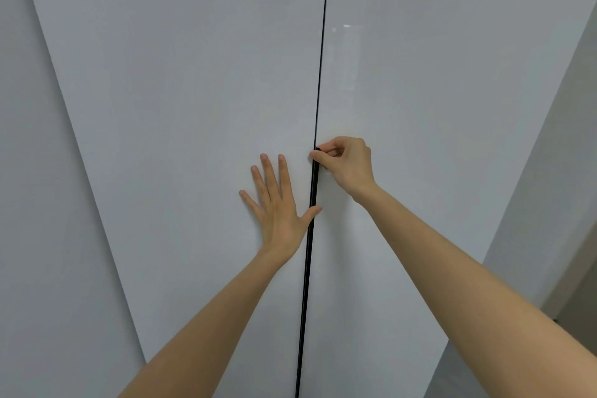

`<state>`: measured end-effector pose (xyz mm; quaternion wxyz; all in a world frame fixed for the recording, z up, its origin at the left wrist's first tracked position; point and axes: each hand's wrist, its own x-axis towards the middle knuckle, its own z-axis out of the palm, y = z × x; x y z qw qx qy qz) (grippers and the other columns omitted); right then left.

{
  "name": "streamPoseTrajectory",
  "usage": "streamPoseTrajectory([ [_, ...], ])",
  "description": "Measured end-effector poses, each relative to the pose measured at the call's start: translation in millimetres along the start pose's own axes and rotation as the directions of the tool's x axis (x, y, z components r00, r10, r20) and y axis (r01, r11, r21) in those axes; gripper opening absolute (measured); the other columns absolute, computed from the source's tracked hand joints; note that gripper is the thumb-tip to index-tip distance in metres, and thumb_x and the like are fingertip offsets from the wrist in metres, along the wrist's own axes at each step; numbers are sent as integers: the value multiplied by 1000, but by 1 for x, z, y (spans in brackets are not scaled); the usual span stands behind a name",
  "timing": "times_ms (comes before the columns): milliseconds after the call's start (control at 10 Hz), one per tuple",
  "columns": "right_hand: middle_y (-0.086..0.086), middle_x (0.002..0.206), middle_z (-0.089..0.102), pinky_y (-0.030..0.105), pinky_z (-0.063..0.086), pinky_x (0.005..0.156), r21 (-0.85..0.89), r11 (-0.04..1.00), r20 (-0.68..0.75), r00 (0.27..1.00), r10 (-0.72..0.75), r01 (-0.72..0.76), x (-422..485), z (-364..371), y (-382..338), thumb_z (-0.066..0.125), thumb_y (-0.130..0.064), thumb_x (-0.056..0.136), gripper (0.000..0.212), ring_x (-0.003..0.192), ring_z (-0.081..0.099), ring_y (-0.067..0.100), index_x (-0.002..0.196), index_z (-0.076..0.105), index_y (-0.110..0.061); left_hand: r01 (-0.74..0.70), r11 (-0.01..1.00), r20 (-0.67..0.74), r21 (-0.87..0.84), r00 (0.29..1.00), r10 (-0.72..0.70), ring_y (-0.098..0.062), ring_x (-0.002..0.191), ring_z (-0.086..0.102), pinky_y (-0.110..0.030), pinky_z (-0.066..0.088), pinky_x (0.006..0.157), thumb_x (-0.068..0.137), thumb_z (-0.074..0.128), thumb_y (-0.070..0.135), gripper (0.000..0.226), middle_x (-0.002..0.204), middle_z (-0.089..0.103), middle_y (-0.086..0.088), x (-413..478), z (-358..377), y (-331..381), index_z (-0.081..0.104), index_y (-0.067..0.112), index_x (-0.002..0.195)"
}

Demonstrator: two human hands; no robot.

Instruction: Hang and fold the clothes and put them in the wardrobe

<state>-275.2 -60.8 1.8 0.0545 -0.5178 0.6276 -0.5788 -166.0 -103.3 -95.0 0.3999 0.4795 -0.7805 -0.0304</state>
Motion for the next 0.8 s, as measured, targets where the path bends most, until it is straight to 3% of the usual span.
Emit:
streamPoseTrajectory([
  [100, -3, 73, 67, 19, 53, 71, 5, 1000, -6, 1000, -8, 8, 0, 0, 2, 76, -19, 79, 12, 70, 64, 10, 86, 71, -11, -1, 1000, -1, 9, 1000, 1, -26, 136, -36, -62, -8, 108, 75, 60, 65, 119, 147, -40, -3, 0, 1, -1, -30, 25, 142],
  [300, -8, 79, 62, 3, 43, 63, -20, 1000, 14, 1000, 21, -20, -4, 1, -2, 69, -17, 85, 11, 71, 58, 2, 94, 68, -11, 16, 1000, 35, -19, 999, -15, -26, 139, -32, -62, -2, 110, 77, 66, 56, 119, 147, -40, -1, -2, -7, 6, -29, 26, 142],
  [500, -3, 120, 62, 21, 41, 92, -42, 993, 241, 963, 121, -114, -25, -19, -8, 53, -18, 95, 33, 108, 57, 10, 127, 59, -12, -38, 999, 139, -34, 989, 43, -28, 144, -16, -60, 5, 111, 82, 66, 43, 110, 150, -36, 6, -11, -29, -4, -23, 31, 145],
  [700, -5, 130, 56, 23, 39, 90, -29, 990, 220, 965, 144, -141, -60, -45, -21, 51, -21, 96, 38, 105, 52, 8, 133, 53, -18, 17, 999, 214, -35, 977, -9, -26, 145, 5, -53, 9, 116, 96, 46, 30, 70, 159, 1, 6, -32, -69, 3, 4, 26, 151],
  [800, -5, 128, 57, 23, 39, 87, -19, 992, 199, 971, 130, -128, -82, -62, -33, 50, -20, 96, 36, 103, 53, 8, 131, 55, -19, 1, 998, 164, -68, 986, 10, -25, 143, 18, -47, 20, 115, 97, 44, 26, 63, 157, 18, -1, -50, -93, 14, 13, 22, 151],
])
